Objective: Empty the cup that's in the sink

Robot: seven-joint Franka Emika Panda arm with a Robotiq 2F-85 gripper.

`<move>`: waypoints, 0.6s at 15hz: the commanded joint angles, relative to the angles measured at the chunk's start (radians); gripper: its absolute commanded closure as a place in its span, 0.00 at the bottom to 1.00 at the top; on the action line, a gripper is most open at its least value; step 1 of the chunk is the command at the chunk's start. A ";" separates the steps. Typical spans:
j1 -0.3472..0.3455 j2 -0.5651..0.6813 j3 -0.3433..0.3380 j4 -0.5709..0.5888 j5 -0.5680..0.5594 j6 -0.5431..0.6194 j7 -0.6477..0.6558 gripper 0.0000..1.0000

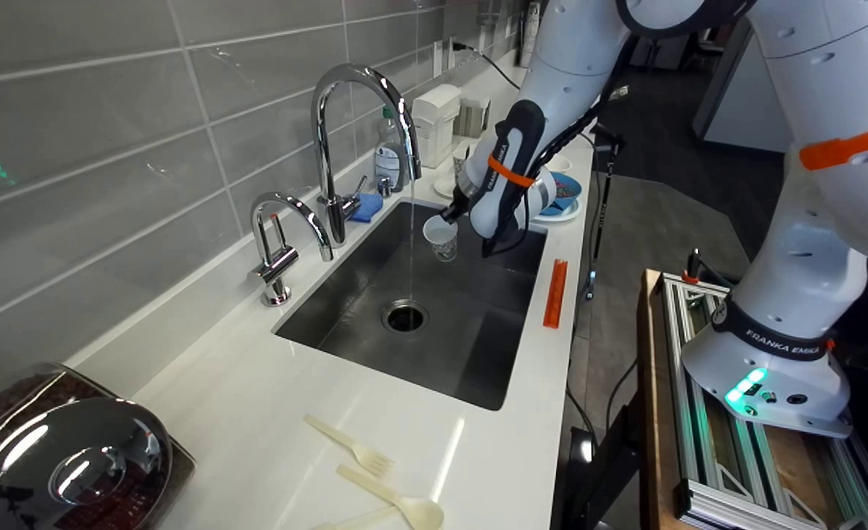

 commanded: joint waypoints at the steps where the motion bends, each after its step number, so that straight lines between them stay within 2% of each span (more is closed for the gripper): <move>1: 0.160 -0.004 -0.119 -0.057 0.090 0.020 -0.064 0.99; 9: 0.443 0.034 -0.321 -0.125 0.191 0.004 -0.133 0.99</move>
